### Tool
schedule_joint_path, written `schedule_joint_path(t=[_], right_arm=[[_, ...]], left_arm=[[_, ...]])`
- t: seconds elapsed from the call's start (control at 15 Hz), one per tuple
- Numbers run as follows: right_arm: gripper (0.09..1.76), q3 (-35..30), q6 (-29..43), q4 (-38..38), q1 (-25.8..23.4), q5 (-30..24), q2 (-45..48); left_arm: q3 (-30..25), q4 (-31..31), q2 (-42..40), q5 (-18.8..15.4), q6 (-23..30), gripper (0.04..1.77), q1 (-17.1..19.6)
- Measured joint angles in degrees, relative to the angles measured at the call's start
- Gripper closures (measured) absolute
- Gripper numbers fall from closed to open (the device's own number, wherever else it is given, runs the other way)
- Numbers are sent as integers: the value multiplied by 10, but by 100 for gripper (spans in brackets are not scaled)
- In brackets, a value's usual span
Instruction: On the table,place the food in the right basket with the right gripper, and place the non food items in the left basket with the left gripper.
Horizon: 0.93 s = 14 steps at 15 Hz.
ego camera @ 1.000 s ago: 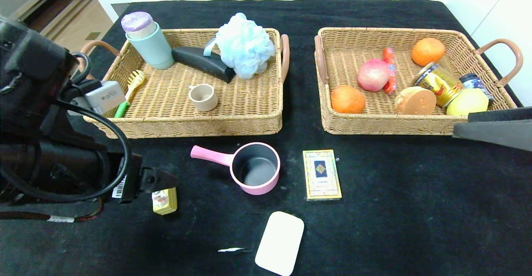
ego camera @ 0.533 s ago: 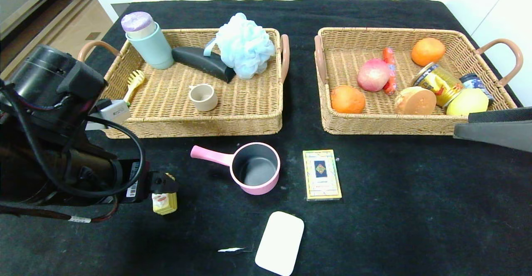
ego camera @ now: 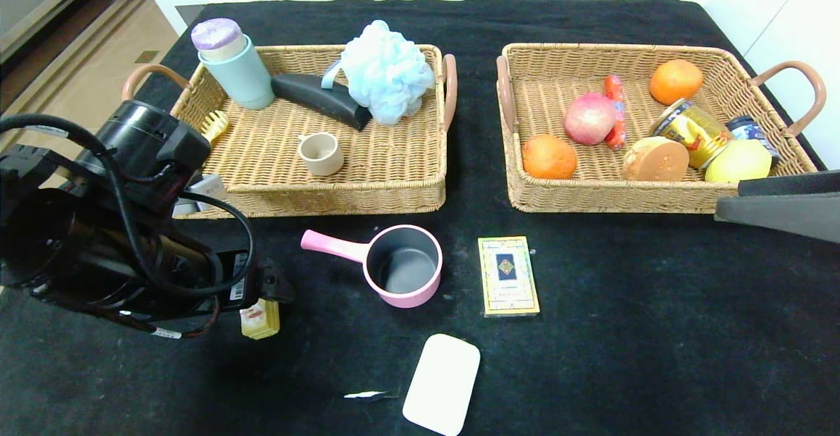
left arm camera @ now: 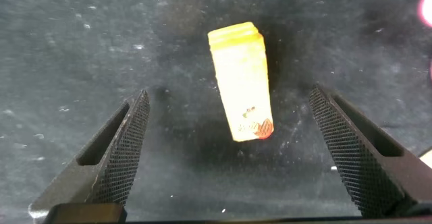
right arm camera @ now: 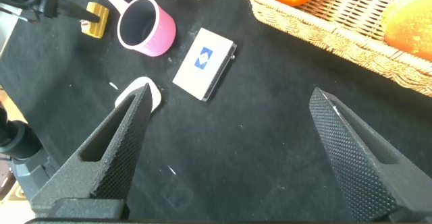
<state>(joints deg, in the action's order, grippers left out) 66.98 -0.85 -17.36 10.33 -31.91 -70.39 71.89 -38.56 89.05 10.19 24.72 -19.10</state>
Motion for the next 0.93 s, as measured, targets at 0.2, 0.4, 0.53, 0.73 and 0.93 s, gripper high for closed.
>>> schedule_joint_path(t=[0.2,0.4,0.53,0.73,0.93], right_arm=[[15,0,0,0,-1,0,0],[15,0,0,0,-1,0,0],[14,0,0,0,-2,0,0],[14,1,0,1,-2,0,0],[14,0,0,1,-2,0,0]], left_arm=[[0,0,17,5,1,9,-1],[2,1,34,6,9,9,-3],[2,1,38,6,9,9,-4],[0,1,42,6,9,38,-4],[0,1,43,5,8,81,-4]])
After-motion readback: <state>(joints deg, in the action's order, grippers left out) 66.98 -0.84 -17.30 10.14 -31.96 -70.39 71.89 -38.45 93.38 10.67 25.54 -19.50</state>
